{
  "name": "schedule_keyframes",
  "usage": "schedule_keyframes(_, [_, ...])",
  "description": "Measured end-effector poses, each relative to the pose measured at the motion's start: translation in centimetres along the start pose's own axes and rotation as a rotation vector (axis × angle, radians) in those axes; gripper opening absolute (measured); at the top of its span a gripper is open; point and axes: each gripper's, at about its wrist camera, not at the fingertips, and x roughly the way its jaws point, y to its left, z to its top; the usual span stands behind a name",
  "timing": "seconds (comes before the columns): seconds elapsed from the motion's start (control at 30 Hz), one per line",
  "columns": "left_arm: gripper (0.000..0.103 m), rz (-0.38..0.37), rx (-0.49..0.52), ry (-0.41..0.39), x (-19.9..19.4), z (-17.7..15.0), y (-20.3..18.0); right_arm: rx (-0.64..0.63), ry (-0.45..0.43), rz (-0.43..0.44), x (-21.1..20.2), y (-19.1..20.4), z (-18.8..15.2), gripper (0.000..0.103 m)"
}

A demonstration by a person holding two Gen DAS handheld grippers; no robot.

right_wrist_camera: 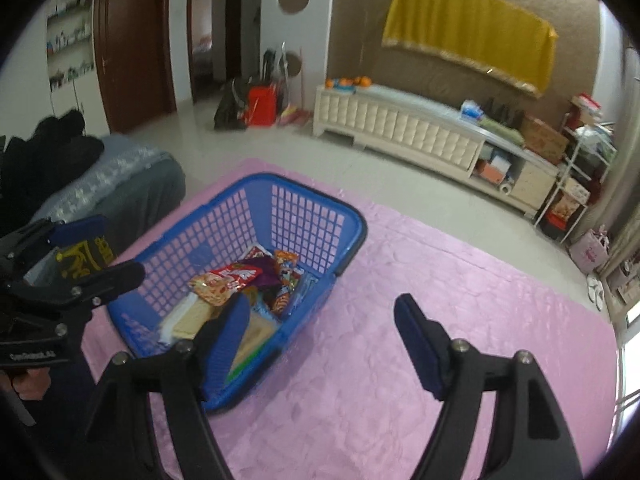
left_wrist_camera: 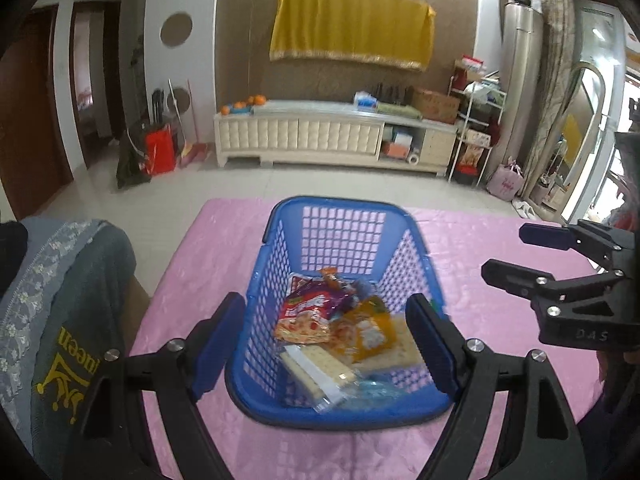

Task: Organize snacks

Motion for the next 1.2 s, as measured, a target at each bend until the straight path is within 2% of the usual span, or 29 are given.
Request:
schedule_keyframes(0.1, [0.081, 0.016, 0.014, -0.064, -2.6, -1.0, -1.4, 0.041, -0.069, -0.029, -3.6, -0.2, -1.7, 0.081])
schedule_keyframes(0.17, [0.081, -0.004, 0.026, -0.110, -4.5, -1.8, -2.4, 0.064, -0.106, -0.047, -5.5, -0.3, -2.8, 0.086])
schedule_keyframes(0.37, [0.083, -0.007, 0.038, -0.170, -9.1, -3.6, -4.5, 0.089, -0.219, -0.060, -11.1, 0.3, -5.2, 0.103])
schedule_keyframes(0.6, [0.094, 0.004, 0.040, -0.238, -13.3, -5.1, -5.8, 0.091, -0.315, -0.084, -16.4, 2.0, -7.4, 0.103])
schedule_keyframes(0.7, [0.103, 0.006, 0.049, -0.245, -14.3, -5.7, -6.3, 0.102, -0.319, -0.108, -17.1, 2.2, -8.2, 0.103])
schedule_keyframes(0.8, [0.103, -0.002, 0.051, -0.246, -15.4, -6.7, -6.7, 0.126, -0.309, -0.124, -17.1, 2.6, -9.2, 0.103])
schedule_keyframes(0.97, [0.103, -0.004, 0.053, -0.243, -16.3, -7.7, -6.9, 0.175, -0.288, -0.099, -17.6, 2.9, -11.5, 0.103])
schedule_keyframes(1.2, [0.103, -0.025, 0.063, -0.240, -17.2, -8.6, -7.5, 0.182, -0.294, -0.103, -18.7, 3.6, -12.6, 0.103])
